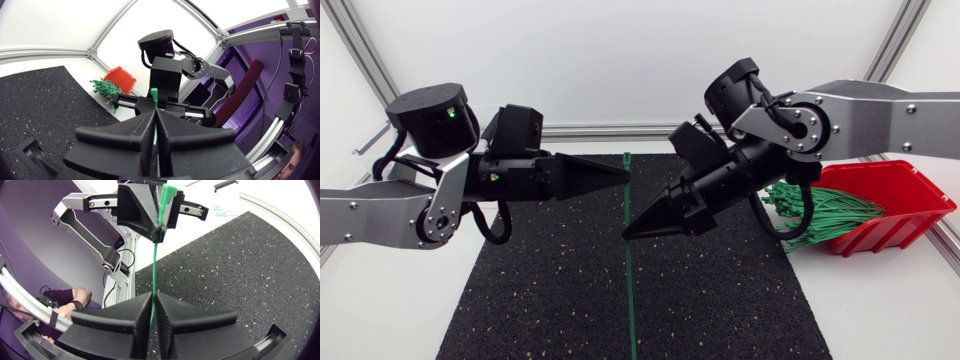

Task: Take a green cable tie from the red box, thread the tail through the head to close it, then place it in the transparent bin on the left.

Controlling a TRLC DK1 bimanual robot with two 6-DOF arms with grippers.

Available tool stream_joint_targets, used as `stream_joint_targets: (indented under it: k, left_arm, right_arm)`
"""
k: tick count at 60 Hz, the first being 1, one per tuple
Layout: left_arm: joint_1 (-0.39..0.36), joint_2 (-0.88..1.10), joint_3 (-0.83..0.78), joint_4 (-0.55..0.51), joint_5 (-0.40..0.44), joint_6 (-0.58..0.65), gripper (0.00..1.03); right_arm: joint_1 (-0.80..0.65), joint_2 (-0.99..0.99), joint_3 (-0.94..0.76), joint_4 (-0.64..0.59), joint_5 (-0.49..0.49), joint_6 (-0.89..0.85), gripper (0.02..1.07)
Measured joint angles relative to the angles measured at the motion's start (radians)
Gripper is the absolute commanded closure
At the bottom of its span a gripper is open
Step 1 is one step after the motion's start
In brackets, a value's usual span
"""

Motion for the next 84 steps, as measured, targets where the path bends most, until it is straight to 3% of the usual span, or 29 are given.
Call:
stream_joint_targets:
  k: [3, 5, 11, 17, 29, 44, 48, 52, 69, 84]
  left_arm:
    - [0.006, 0.000, 0.000, 0.000, 0.000, -0.010, 1.00]
    - [0.011, 0.000, 0.000, 0.000, 0.000, -0.018, 1.00]
    - [0.034, 0.004, 0.001, -0.001, 0.008, -0.044, 1.00]
    - [0.059, 0.033, 0.015, -0.010, 0.041, -0.063, 1.00]
    - [0.113, 0.132, 0.063, -0.022, 0.101, -0.093, 1.00]
    - [0.133, 0.158, 0.069, -0.021, 0.116, -0.092, 1.00]
    - [0.140, 0.165, 0.077, -0.021, 0.117, -0.092, 1.00]
    - [0.145, 0.174, 0.086, -0.021, 0.116, -0.092, 1.00]
    - [0.146, 0.208, 0.114, -0.022, 0.116, -0.122, 1.00]
    - [0.146, 0.218, 0.115, -0.022, 0.117, -0.141, 1.00]
  right_arm:
    - [-0.005, -0.005, 0.000, -0.016, 0.004, -0.002, 0.13]
    - [-0.007, -0.011, 0.000, -0.028, 0.010, -0.004, 0.05]
    - [-0.018, -0.039, 0.000, -0.067, 0.063, -0.027, 0.05]
    - [-0.019, -0.054, 0.000, -0.137, 0.195, -0.076, 0.05]
    - [-0.019, -0.050, 0.002, -0.220, 0.348, -0.140, 0.06]
    - [0.019, -0.063, 0.038, -0.245, 0.462, -0.163, 0.06]
    - [0.056, -0.081, 0.023, -0.167, 0.528, -0.165, 0.08]
    - [0.118, -0.116, -0.024, -0.041, 0.676, -0.161, 0.07]
    - [0.309, -0.164, -0.151, 0.097, 1.075, -0.275, 0.07]
    - [0.448, -0.183, -0.286, 0.273, 1.300, -0.543, 0.07]
